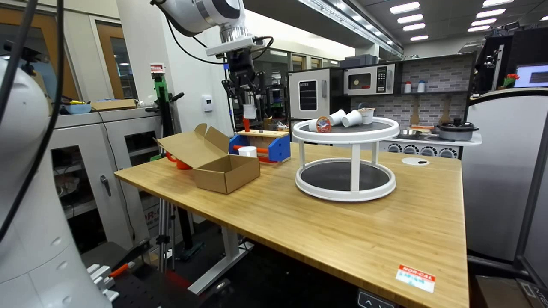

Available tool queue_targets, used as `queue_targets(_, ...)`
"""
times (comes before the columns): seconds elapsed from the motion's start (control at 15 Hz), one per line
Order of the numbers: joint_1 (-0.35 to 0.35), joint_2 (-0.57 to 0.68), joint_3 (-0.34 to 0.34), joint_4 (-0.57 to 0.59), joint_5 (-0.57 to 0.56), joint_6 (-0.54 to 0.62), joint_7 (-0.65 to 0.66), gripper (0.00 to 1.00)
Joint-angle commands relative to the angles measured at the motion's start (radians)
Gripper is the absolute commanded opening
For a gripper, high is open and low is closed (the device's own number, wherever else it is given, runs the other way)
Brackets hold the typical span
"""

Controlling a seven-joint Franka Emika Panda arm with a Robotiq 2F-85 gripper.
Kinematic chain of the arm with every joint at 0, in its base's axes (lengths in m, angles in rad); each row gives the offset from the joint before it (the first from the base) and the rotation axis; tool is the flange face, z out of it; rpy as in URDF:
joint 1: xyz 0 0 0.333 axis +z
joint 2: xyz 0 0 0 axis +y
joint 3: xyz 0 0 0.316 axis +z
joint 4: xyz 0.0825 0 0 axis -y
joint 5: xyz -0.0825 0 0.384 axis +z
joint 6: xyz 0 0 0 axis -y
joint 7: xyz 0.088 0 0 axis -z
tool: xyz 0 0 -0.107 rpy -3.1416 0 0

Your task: Take two cans from the stand, put them in the box then put one back on the stand

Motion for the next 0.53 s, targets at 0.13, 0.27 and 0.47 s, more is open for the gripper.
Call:
queue_targets(0.13,0.011,-0.021,0.018,-0.045,0.015,0.027,-0.071,0.27)
queue_targets(0.27,0.014,-0.018,0.022,-0.046,0.037,0.017,-0.094,0.27)
queue_targets(0.47,0.009,-0.019,0.021,-0.045,0.124,-0.011,-0.182,0.27)
